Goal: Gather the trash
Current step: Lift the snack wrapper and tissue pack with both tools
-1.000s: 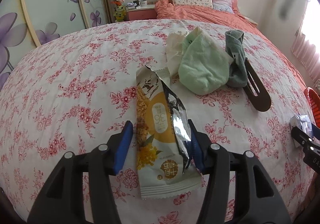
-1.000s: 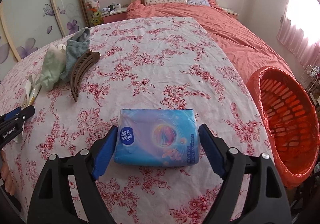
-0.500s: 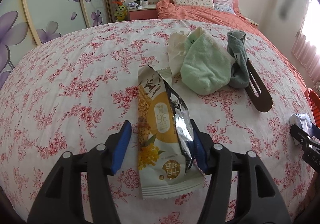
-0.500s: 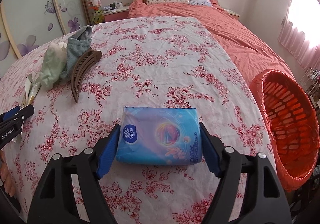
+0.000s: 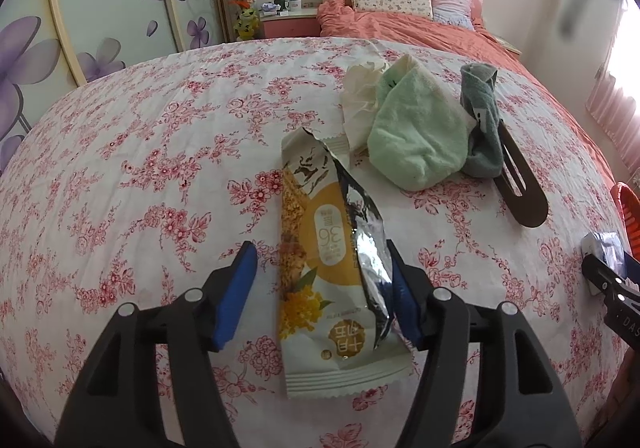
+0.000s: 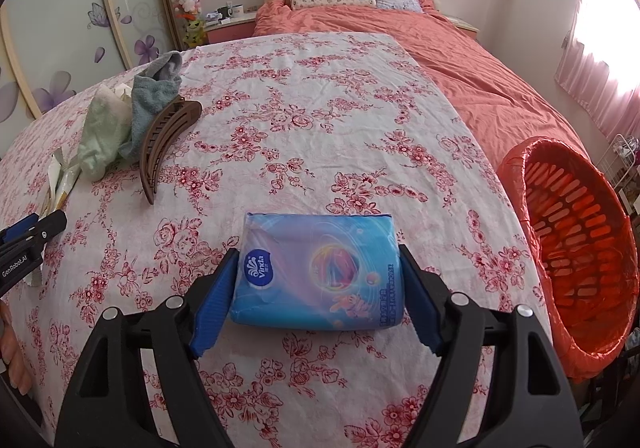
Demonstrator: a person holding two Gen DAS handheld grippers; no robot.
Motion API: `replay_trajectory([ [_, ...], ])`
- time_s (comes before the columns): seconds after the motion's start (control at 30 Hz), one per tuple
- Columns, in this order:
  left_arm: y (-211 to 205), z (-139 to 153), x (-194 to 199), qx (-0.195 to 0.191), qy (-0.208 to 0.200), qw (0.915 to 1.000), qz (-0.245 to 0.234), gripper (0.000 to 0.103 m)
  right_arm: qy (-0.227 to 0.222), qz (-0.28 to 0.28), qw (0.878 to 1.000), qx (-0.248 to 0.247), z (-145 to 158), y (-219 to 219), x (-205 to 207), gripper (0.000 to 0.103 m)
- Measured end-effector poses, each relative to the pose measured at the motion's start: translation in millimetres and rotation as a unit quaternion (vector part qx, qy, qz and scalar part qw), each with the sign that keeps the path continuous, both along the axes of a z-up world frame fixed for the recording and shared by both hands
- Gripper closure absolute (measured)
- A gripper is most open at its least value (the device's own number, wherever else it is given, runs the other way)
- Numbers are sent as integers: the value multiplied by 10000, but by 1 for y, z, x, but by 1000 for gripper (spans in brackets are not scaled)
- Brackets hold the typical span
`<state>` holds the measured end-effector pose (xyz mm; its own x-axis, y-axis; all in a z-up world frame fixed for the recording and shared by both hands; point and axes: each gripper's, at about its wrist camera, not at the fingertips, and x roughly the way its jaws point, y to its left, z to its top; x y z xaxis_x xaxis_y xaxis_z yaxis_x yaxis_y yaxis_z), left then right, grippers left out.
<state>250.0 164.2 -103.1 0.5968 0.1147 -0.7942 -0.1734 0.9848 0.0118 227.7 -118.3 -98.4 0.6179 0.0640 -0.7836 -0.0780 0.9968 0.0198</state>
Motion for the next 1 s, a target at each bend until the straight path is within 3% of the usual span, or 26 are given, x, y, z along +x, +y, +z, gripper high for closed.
replay_trajectory([
  [0.53, 1, 0, 0, -23, -10, 10000, -10, 38, -7, 2, 10000, -16, 0, 0, 0, 27],
  [0.57, 1, 0, 0, -8, -10, 10000, -17, 39, -20, -5, 10000, -8, 0, 0, -1, 30],
  [0.67, 2, 1, -2, 33, -57, 10000, -23, 59, -35, -22, 10000, 65, 0, -2, -1, 31],
  [1.0, 5, 13, -16, 32, -212, 9998, 2, 64, -329, -2, 9992, 217, 17, -6, -18, 32],
])
